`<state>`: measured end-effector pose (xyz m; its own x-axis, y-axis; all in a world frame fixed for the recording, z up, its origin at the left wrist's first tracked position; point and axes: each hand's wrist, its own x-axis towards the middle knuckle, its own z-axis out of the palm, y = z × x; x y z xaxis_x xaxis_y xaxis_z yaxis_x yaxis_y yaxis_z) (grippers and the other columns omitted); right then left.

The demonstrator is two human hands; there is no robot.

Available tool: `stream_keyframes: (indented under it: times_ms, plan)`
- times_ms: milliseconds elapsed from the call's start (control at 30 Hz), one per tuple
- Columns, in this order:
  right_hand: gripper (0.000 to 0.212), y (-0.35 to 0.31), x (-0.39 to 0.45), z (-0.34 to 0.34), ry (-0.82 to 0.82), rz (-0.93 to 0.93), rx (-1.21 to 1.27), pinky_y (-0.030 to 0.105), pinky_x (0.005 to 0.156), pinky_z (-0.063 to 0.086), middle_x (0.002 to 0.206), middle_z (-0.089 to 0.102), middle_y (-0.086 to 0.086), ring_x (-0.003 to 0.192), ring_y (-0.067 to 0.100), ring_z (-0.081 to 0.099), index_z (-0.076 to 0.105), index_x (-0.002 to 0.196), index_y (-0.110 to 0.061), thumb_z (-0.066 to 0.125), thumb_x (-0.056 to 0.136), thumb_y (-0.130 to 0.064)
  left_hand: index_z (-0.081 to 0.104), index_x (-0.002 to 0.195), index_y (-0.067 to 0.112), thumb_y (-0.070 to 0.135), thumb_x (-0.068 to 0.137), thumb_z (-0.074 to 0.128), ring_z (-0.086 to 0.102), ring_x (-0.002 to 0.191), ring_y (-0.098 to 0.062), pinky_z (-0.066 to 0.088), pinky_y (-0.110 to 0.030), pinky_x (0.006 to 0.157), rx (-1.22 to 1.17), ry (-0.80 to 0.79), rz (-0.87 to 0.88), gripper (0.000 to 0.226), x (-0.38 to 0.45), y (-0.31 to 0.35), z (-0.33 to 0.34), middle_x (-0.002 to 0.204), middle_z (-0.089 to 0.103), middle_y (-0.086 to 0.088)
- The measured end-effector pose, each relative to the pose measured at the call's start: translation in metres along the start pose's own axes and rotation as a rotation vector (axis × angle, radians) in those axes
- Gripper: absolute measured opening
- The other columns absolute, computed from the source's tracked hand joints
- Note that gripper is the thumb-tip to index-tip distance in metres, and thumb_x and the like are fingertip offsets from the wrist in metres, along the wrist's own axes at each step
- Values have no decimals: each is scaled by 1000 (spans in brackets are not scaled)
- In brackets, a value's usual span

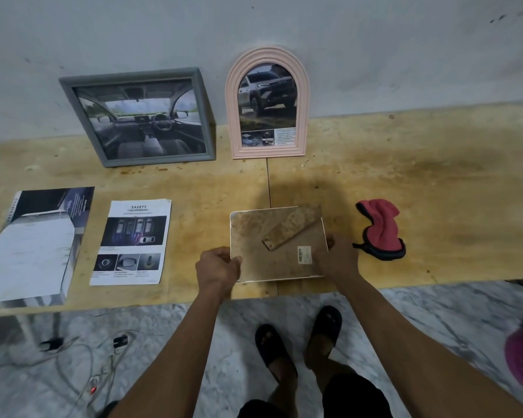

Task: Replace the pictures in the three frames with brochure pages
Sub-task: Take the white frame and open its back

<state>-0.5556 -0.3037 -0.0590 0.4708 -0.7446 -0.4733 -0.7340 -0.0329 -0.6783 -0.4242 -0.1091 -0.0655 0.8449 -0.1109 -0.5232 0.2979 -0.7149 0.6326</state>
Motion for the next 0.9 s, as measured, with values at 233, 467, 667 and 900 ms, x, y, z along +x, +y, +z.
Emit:
stream_keyframes:
  times_ms: [233, 467, 667, 900]
  plan:
    - [18, 6, 4, 7, -3, -24, -60, 31, 63, 56, 95, 71, 8, 86, 24, 69, 66, 95, -5, 56, 81, -9, 74, 81, 20, 25, 82, 72, 67, 73, -24, 59, -39, 71, 181, 29, 63, 6, -3, 3, 6, 76, 72, 2]
    - [70, 8, 3, 14, 58, -183, -213, 36, 91, 41, 143, 35, 12, 128, 30, 38, 30, 147, -17, 64, 86, -22, 56, 123, 17, 36, 90, 59, 52, 109, -30, 48, -40, 80, 334, 88, 364, 39, 14, 13, 17, 115, 58, -8]
    - [78, 20, 6, 32, 35, -352, -288, 52, 112, 27, 161, 10, 9, 145, 30, 16, 16, 154, -26, 59, 90, -43, 40, 142, 22, 39, 101, 43, 41, 121, -31, 40, -49, 94, 457, 129, 459, 45, 28, 15, 35, 135, 45, -7]
    - [76, 29, 6, 48, 83, -357, -440, 54, 113, 19, 163, -7, -1, 146, 26, 7, 7, 152, -44, 44, 89, -66, 47, 134, 21, 43, 100, 42, 42, 119, -32, 35, -50, 98, 475, 198, 362, 41, 34, 22, 44, 129, 46, -8]
